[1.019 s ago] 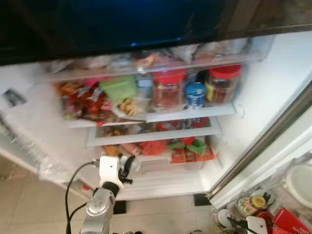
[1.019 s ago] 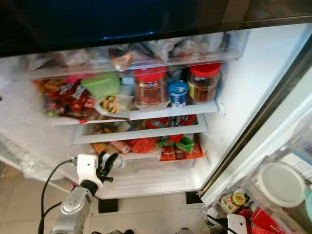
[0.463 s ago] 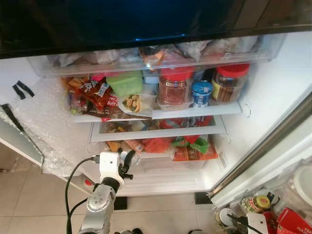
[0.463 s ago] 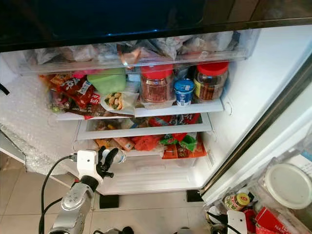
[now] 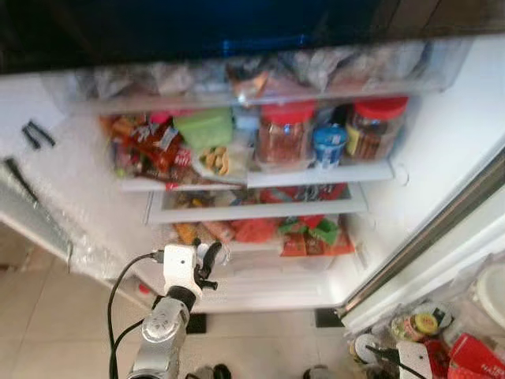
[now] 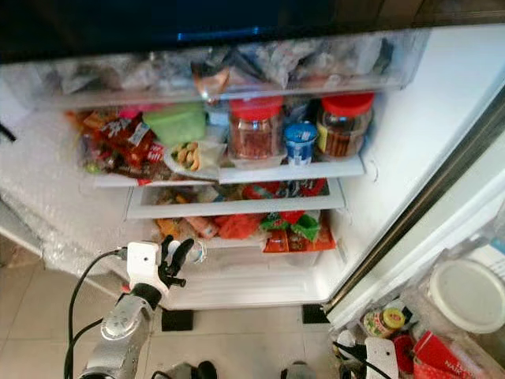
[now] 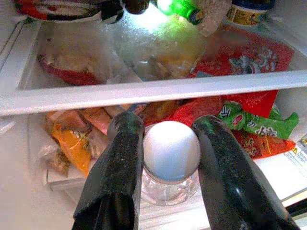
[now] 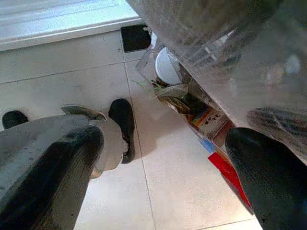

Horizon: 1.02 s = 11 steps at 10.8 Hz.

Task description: Restocking fridge

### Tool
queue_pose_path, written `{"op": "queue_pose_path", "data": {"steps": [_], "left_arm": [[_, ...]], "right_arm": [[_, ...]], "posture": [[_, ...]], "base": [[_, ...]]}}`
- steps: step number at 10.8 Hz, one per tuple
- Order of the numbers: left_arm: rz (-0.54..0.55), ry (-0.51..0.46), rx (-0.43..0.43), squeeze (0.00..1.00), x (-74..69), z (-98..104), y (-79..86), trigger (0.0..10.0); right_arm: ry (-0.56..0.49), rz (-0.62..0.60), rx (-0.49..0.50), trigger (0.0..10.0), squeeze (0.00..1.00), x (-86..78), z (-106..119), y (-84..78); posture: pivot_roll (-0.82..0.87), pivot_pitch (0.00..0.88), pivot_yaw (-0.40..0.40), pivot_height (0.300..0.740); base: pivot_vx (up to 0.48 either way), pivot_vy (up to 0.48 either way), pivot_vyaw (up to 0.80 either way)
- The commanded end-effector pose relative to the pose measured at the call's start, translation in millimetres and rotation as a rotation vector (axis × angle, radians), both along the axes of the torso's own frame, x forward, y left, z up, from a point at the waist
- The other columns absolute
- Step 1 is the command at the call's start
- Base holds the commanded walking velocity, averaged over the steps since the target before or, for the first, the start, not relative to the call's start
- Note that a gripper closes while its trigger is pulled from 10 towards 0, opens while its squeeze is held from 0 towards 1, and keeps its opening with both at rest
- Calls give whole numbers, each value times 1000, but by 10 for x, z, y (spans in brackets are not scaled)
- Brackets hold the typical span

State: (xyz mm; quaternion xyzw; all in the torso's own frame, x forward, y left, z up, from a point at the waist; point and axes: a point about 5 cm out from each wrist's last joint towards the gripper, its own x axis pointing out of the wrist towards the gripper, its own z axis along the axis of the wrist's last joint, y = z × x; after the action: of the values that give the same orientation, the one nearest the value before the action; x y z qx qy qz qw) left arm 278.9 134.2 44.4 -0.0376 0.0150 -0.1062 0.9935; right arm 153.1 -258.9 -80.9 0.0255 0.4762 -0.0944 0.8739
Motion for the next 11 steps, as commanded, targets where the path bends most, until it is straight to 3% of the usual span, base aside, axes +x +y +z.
{"op": "queue_pose_path", "data": {"steps": [1,11], "left_arm": [[4,14,13,0,-23,-21,25,10000],[-15,6,1,0,-9,7,-18,10000]], "right_arm": [[23,0,-8,10000,0,-78,-24,-23],[10,26,-4,10000,0,-68,-17,-17]], "posture": [[-133,172,55,680],[-135,178,54,647]], "base": [[0,0,0],[0,0,0]]}}
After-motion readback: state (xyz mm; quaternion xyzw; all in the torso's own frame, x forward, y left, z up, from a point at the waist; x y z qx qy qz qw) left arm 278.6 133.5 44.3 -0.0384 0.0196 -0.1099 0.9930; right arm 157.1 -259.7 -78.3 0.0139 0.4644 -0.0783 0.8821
